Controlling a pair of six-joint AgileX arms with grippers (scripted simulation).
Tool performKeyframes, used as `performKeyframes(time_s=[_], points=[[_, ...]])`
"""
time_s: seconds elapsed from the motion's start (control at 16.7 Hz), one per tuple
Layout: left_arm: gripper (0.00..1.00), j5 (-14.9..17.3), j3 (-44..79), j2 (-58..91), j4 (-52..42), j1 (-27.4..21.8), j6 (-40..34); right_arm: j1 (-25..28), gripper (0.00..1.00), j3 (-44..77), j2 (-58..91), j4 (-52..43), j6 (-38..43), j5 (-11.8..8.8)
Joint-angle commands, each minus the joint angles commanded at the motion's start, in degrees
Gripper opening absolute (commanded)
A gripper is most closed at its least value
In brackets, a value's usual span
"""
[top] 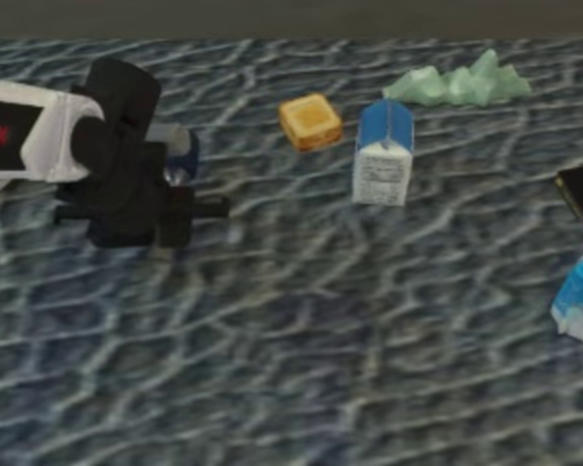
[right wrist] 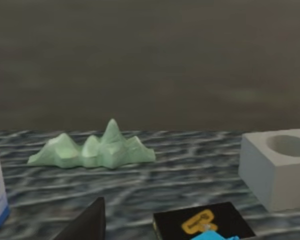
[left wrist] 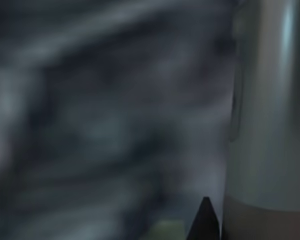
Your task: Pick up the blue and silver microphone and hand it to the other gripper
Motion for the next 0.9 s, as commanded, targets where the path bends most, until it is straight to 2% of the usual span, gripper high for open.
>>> performKeyframes(time_s=[0.24,0.66,0.9], points=[[0.0,6.6,-4.5,-3.4,17.4,0.8,3.0,0.0,1.0,0.0,0.0,0.0,0.0,0.0],[0.0,19.4,-14.8,-12.2,53.3,2.5,9.3,0.0,1.0,0.0,0.0,0.0,0.0,0.0],[0.0,24.6,-18.6,-17.2,66.3,3.2,12.2,0.0,1.0,0.0,0.0,0.0,0.0,0.0]])
